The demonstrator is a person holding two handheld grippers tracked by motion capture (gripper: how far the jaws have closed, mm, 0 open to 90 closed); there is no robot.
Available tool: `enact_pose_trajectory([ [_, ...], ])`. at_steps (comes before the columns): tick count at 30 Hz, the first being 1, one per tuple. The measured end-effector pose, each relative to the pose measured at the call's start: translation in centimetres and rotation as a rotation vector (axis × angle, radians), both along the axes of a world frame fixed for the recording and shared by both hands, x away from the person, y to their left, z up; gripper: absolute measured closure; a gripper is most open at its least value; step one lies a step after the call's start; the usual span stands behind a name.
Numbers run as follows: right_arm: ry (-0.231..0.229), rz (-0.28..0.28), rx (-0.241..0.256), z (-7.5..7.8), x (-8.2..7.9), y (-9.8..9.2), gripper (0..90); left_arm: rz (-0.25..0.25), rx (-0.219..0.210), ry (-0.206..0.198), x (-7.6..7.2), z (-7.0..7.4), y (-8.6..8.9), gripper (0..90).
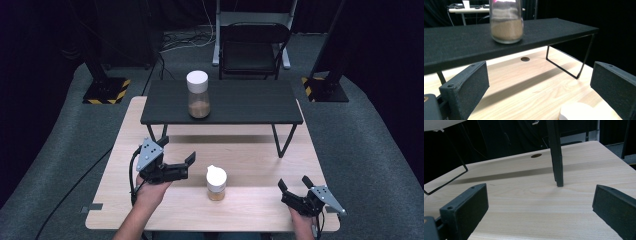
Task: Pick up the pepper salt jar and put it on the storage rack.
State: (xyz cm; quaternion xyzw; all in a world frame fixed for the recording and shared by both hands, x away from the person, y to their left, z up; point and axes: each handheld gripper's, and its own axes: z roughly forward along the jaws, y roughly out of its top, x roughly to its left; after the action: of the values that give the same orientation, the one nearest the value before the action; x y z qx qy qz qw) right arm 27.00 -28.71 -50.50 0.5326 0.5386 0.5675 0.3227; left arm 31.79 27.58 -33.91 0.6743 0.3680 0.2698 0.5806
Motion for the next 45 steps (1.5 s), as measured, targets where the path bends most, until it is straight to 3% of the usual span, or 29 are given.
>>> enact_pose_trajectory([
  [7,0.005,0.003,0.009,0.0,0.1,-0.2,0.0,0.003,0.004,-0.008,-1.1,-1.5,1.3,1.4],
  [11,0.003,0.002,0.009,0.0,0.0,-0.1,0.0,0.029,0.005,-0.014,-1.8,-3.0,2.0,1.4],
  [20,0.004,-0.002,0.007,0.0,0.0,-0.1,0.0,0.081,-0.008,0.029,-2.4,-6.2,3.2,1.1],
  [21,0.004,-0.001,0.007,0.0,0.0,-0.1,0.0,0.08,-0.02,0.034,-2.5,-6.7,3.5,1.2],
  [24,0.003,-0.002,0.008,0.0,0.0,-0.1,0.0,0.103,-0.11,0.047,-3.0,-8.7,4.3,2.4],
  [27,0.008,-0.001,0.001,0.1,0.0,0.0,0.0,0.141,-0.133,0.066,-3.4,-10.2,4.5,2.4],
  [35,0.014,0.004,0.003,0.2,0.1,-0.1,0.0,0.167,-0.117,0.093,-3.5,-12.1,5.2,2.3],
  [42,0.015,0.004,0.002,0.2,0.1,-0.1,0.0,0.202,-0.027,0.084,-3.6,-14.1,4.5,1.7],
  [45,0.017,0.0,0.007,0.2,0.1,-0.1,0.0,0.206,-0.024,0.077,-3.7,-14.5,4.5,1.3],
])
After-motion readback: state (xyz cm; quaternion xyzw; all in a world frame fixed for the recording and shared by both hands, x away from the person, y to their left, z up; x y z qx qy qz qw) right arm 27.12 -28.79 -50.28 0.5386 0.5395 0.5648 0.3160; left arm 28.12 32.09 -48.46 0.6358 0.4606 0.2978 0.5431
